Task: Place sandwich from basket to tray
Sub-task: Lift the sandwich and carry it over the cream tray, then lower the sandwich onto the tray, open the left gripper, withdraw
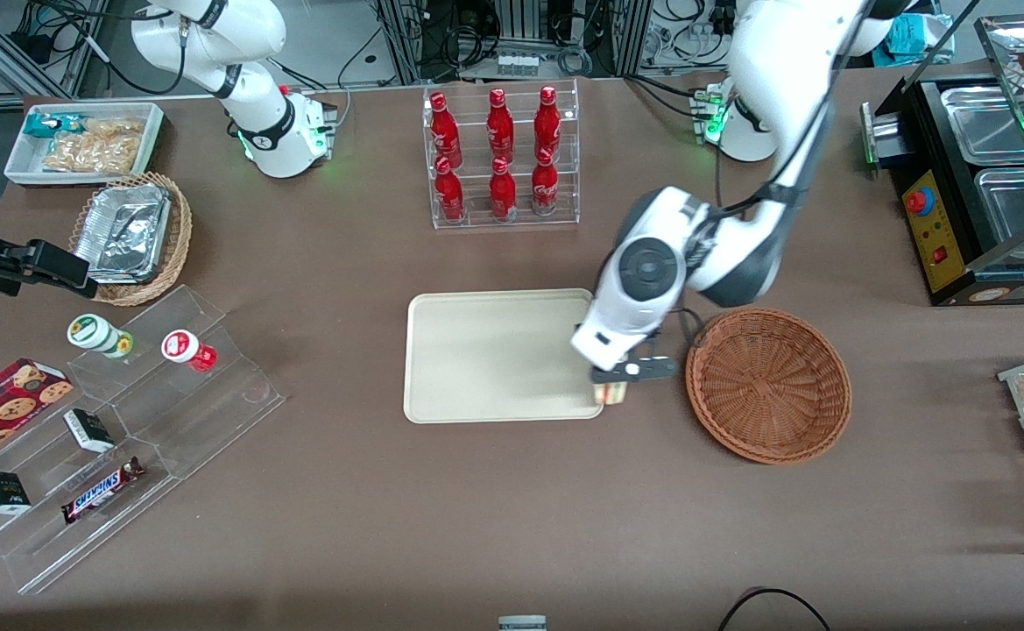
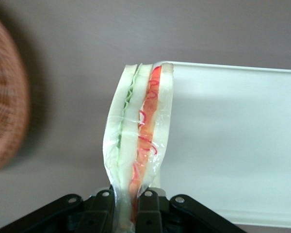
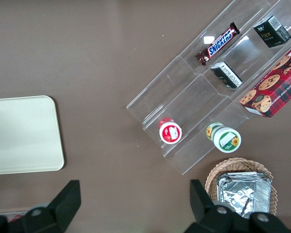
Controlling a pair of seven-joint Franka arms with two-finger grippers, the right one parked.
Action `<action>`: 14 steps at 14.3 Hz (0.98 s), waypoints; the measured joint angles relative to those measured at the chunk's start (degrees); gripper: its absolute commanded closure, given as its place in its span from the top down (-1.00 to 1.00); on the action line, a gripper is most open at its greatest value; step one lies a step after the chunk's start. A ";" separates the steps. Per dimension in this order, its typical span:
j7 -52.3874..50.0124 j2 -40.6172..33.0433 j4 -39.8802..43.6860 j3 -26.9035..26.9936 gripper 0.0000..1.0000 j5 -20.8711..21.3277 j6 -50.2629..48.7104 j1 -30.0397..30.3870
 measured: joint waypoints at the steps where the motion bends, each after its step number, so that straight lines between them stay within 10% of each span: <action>1: -2.36 1.95 2.08 -0.01 -1.00 0.00 0.01 -1.65; 14: -12.22 16.95 18.00 -2.52 -0.93 0.00 0.20 -10.38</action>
